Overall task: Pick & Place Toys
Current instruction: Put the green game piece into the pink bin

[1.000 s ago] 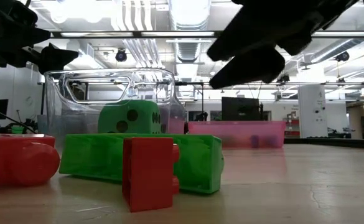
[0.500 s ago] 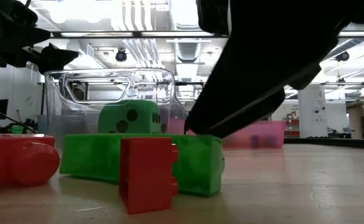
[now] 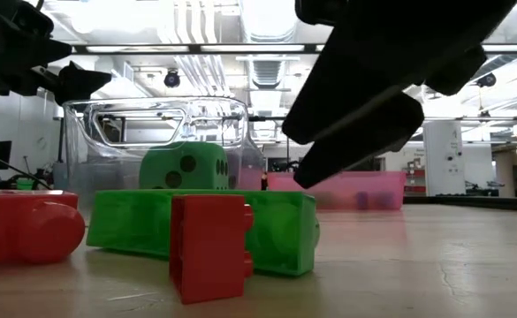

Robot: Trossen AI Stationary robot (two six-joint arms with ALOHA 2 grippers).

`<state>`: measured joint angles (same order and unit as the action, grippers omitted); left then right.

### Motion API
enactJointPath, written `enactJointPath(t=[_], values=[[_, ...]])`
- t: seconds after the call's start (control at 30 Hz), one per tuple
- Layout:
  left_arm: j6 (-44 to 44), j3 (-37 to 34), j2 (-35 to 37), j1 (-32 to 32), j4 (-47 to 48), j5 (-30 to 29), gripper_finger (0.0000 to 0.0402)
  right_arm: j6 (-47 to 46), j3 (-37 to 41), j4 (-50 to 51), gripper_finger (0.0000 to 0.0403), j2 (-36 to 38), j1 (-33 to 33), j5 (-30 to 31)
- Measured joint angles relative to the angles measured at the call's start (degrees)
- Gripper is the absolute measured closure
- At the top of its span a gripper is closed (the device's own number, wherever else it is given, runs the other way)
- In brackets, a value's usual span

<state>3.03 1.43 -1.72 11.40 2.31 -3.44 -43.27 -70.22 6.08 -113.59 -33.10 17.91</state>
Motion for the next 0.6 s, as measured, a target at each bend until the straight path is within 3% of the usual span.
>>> enactJointPath(t=[0.6], values=[[0.00,0.00,0.00,-0.01,-0.01,-0.01,0.0074,-1.20,0.02,-5.96,0.0062,-5.19,-0.18,0.02]])
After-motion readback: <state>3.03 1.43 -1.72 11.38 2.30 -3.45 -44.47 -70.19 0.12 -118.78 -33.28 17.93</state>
